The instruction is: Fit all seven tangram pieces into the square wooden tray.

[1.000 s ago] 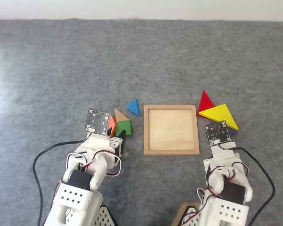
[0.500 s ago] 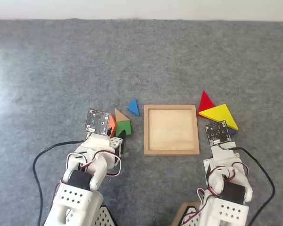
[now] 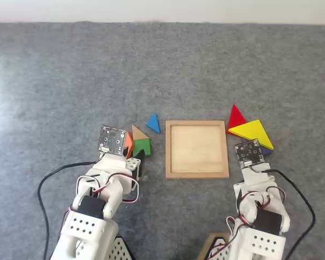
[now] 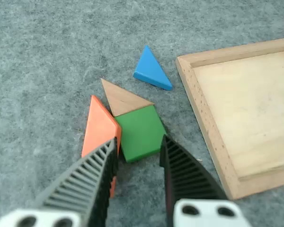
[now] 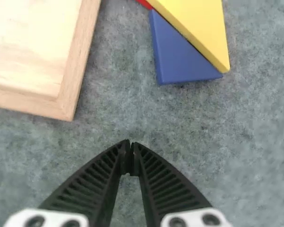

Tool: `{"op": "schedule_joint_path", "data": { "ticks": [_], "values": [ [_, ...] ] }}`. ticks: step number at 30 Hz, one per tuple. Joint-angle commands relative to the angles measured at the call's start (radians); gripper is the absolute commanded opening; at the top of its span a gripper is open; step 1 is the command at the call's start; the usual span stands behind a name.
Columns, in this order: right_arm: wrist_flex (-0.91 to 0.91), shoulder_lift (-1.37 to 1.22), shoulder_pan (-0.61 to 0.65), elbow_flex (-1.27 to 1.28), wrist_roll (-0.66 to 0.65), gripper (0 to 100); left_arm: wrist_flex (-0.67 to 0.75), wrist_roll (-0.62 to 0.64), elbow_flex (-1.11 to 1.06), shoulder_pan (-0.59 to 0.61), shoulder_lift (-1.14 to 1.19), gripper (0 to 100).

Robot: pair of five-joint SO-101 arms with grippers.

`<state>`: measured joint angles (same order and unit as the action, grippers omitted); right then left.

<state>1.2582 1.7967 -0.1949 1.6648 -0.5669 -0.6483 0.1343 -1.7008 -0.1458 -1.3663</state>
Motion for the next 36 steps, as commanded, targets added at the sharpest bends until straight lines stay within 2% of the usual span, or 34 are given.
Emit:
{"op": "schedule_joint_path", "data": {
  "ticks": [1, 2, 5, 7, 13, 17, 22, 27, 29, 36],
  "values": [
    [-0.03, 0.013, 0.004, -0.029, -0.284, 1.4, -0.002, 0.006, 0.012, 0.0, -0.014, 15],
    [-0.033, 0.013, -0.002, -0.048, -0.29, 1.5, -0.002, 0.006, 0.012, 0.0, -0.014, 15],
    [-0.05, 0.005, -0.031, -0.14, -0.178, 1.6, -0.002, 0.006, 0.012, 0.0, -0.014, 15],
    [-0.035, 0.001, -0.031, -0.212, -0.172, 1.8, -0.002, 0.006, 0.012, 0.0, -0.014, 15],
    [-0.004, -0.134, -0.035, -0.411, -0.17, 15.4, -0.002, 0.006, 0.012, 0.0, -0.014, 15],
    [-0.022, -0.444, -0.028, -0.646, -0.17, 13.8, -0.002, 0.006, 0.012, 0.0, -0.014, 15],
    [0.025, -1.027, -0.024, -1.051, -0.203, 14.8, -0.002, 0.006, 0.012, 0.0, -0.014, 15],
    [0.147, -1.535, 0.077, -1.358, -0.348, 31.8, -0.002, 0.006, 0.012, 0.0, -0.014, 15],
    [0.159, -1.67, 0.111, -1.45, -0.364, 35.7, -0.002, 0.006, 0.012, 0.0, -0.014, 15],
    [0.17, -1.929, 0.143, -1.619, -0.503, 35.5, -0.002, 0.006, 0.012, 0.0, -0.014, 15]
  ]
}}
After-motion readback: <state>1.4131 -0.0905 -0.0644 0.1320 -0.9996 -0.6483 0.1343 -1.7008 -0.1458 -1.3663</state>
